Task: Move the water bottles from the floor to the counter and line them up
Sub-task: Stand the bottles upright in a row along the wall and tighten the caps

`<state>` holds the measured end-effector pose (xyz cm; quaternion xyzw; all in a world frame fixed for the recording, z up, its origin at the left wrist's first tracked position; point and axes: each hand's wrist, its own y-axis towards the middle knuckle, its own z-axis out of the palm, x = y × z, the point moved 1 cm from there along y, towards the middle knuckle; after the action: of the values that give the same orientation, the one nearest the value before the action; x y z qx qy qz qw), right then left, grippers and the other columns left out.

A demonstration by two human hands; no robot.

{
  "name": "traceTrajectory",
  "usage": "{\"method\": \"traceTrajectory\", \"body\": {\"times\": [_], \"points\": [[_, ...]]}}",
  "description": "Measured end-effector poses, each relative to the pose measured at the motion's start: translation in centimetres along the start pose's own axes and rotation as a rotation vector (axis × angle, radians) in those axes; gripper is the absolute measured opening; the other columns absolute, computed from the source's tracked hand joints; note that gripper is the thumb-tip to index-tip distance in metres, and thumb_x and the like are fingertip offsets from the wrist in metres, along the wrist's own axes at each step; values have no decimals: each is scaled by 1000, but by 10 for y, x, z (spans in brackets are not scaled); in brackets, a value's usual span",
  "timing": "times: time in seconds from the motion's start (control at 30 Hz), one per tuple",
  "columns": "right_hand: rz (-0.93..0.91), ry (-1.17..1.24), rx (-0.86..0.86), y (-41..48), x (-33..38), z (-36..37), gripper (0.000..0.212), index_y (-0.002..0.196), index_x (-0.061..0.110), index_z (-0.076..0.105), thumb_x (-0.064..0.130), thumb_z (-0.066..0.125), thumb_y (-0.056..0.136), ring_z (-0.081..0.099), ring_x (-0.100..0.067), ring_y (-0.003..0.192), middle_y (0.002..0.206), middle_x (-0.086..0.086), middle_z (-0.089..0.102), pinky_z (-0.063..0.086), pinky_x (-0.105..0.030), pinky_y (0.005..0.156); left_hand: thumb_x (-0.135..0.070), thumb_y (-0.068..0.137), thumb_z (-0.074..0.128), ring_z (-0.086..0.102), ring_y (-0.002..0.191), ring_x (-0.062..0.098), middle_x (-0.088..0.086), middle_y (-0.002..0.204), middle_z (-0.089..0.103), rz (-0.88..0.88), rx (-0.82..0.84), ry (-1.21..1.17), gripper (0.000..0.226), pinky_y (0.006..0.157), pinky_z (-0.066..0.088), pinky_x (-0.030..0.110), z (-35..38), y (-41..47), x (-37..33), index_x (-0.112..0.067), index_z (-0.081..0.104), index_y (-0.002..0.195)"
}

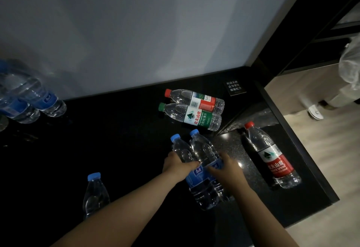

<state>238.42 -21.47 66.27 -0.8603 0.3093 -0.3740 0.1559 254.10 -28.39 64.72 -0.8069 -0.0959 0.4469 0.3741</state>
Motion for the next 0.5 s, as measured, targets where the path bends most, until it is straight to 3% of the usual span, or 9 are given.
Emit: {"method": "traceTrajectory", "body": {"times": [0.2, 0.3, 0.4, 0.5], "points": [[-7, 54, 13, 1, -2, 3, 31, 100, 25, 55, 27, 77, 78, 58, -2, 66, 78, 13, 55, 43, -13, 49, -25, 67, 84, 65, 99, 18, 4, 111, 66, -92, 25, -164, 62, 82, 56, 32, -7, 3, 12, -11, 55, 120], [-33, 134, -13, -5, 2, 6, 34, 80, 38, 45, 28, 78, 77, 61, 2, 61, 76, 14, 57, 44, -10, 44, -28, 67, 85, 62, 94, 12, 1, 109, 62, -28, -7, -155, 66, 72, 53, 26, -22, -3, 16, -12, 48, 119], [-62, 219, -13, -8, 16, 8, 38, 79, 42, 44, 26, 79, 76, 61, 14, 63, 76, 16, 57, 43, -4, 44, -27, 67, 85, 56, 86, 2, -8, 100, 57, 48, -65, -146, 66, 60, 45, 19, -42, -13, 16, -14, 42, 115], [-105, 276, 27, -8, 37, 11, 35, 85, 41, 49, 26, 79, 76, 65, 3, 70, 85, 11, 63, 49, -11, 51, -25, 67, 85, 55, 84, -2, -12, 99, 55, 127, -109, -145, 65, 57, 40, 14, -66, -22, 14, -20, 39, 111]]}}
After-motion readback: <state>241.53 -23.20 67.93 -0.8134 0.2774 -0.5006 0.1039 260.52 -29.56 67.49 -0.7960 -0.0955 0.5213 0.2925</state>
